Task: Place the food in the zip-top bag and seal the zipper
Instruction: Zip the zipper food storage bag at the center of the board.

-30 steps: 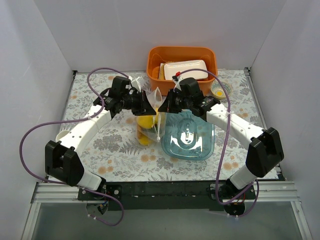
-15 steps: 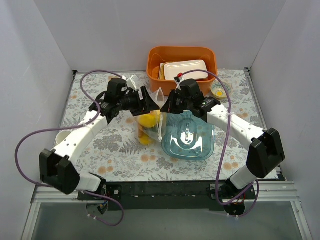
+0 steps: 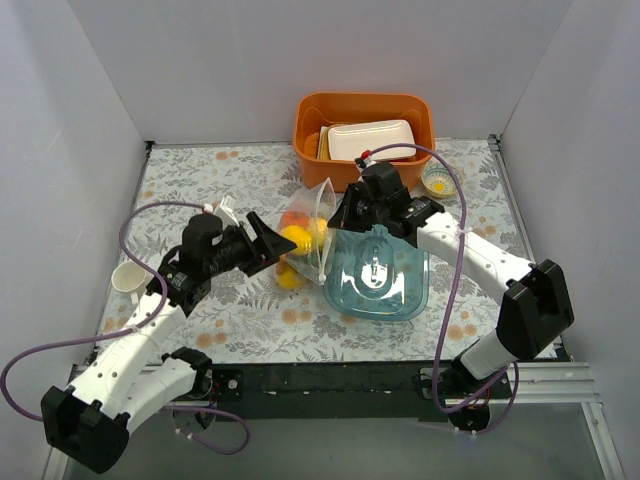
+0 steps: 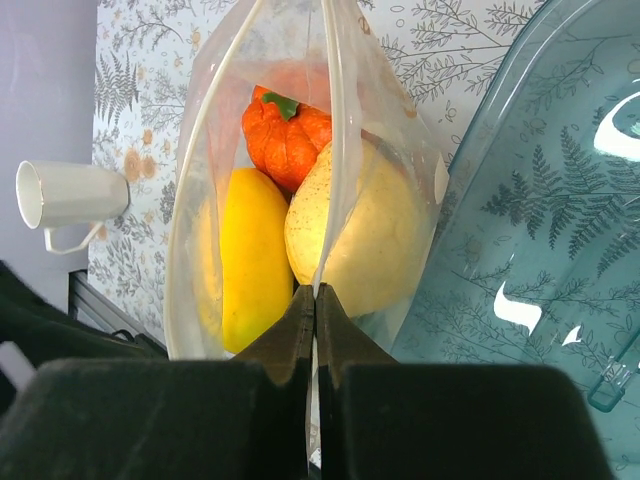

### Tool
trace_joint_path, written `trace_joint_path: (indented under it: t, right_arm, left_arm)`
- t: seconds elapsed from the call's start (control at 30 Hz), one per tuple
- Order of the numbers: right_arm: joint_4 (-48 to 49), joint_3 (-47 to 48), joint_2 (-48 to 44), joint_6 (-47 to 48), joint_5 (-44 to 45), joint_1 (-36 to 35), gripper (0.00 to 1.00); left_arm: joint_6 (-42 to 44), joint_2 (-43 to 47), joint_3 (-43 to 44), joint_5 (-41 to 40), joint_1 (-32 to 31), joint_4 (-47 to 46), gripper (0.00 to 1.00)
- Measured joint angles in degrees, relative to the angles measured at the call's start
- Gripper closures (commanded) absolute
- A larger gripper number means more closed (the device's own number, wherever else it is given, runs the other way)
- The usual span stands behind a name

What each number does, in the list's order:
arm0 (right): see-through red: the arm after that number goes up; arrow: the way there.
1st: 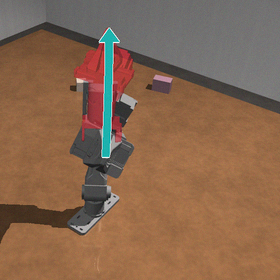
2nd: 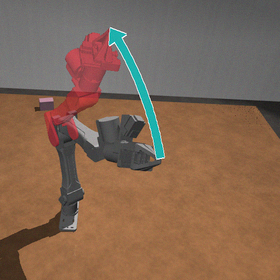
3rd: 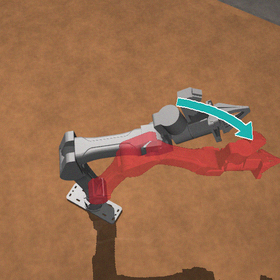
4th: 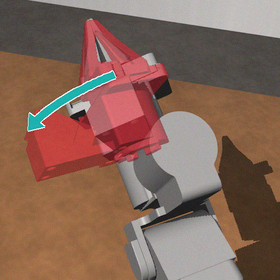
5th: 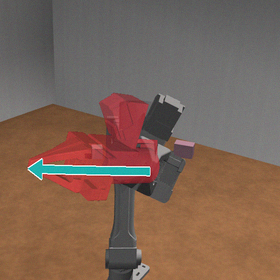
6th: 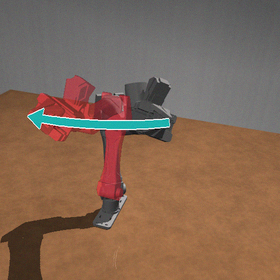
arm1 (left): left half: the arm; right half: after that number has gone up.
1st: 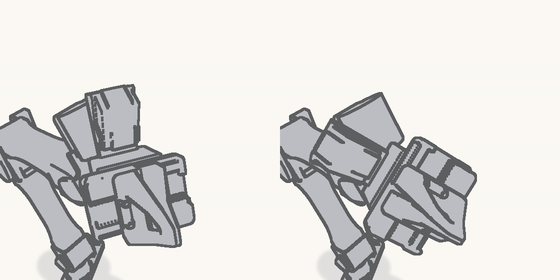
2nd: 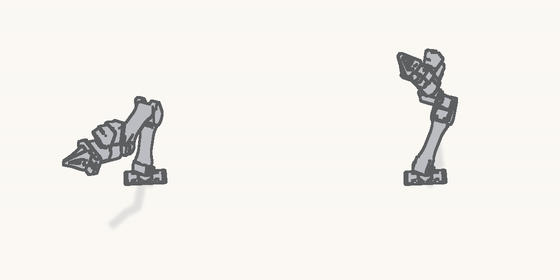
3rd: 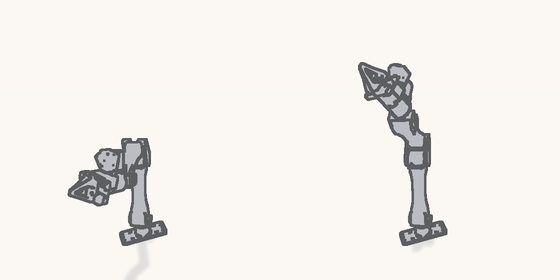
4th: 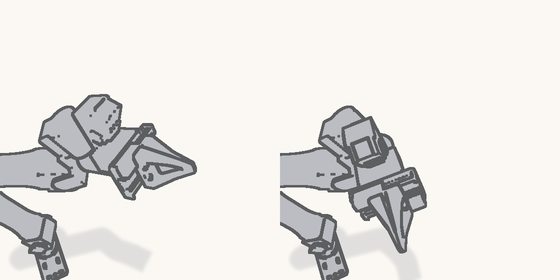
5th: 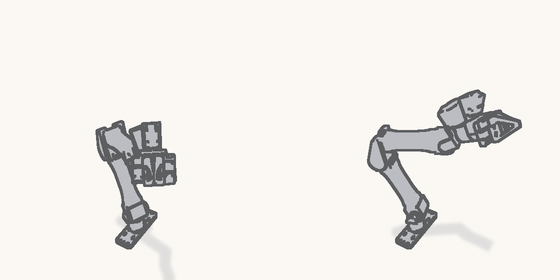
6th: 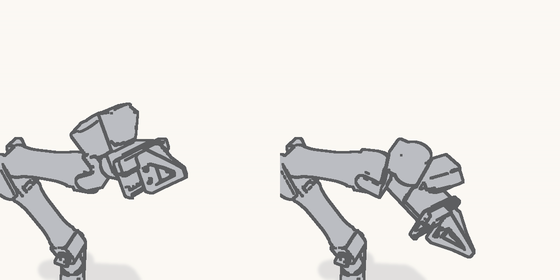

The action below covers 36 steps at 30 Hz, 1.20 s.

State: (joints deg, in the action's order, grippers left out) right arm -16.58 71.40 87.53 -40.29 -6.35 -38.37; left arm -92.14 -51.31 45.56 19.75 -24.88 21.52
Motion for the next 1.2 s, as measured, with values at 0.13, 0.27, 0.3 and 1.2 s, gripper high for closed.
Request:
trace_joint_path:
  t: [0.13,0.27,0.3,1.2]
  right_arm:
    - [-0.09,-0.35,-0.52,-0.17,0.66,0.00,0.99]
    - [-0.33,-2.25,-1.97,-0.50,1.36,0.00,0.99]
    - [-0.35,-2.71,-2.32,-0.52,1.53,0.00,0.99]
    - [-0.63,-4.70,-4.35,-1.64,2.58,0.00,0.99]
  left_arm:
    - [-6.64,4.42,-10.69,1.09,-0.81,-2.99,0.30]
    - [-11.72,6.75,-16.48,1.51,-3.52,-6.84,0.30]
    - [-13.25,7.21,-17.79,1.49,-4.31,-9.05,0.30]
    - [-22.38,2.40,-22.71,-6.47,-13.60,-26.47,0.59]
